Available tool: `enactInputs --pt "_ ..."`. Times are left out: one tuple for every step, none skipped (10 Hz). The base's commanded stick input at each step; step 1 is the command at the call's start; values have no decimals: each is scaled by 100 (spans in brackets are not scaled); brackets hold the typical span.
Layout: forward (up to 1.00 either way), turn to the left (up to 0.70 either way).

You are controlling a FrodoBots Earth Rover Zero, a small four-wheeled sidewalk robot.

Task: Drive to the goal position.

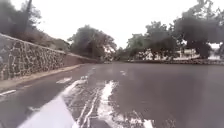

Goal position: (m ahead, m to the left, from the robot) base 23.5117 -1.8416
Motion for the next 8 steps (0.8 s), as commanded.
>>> enactInputs --pt "50 0" --pt "50 0" --pt "50 0" --pt "50 0" --pt "50 0" --pt "50 0" --pt "50 0" --pt "50 0"
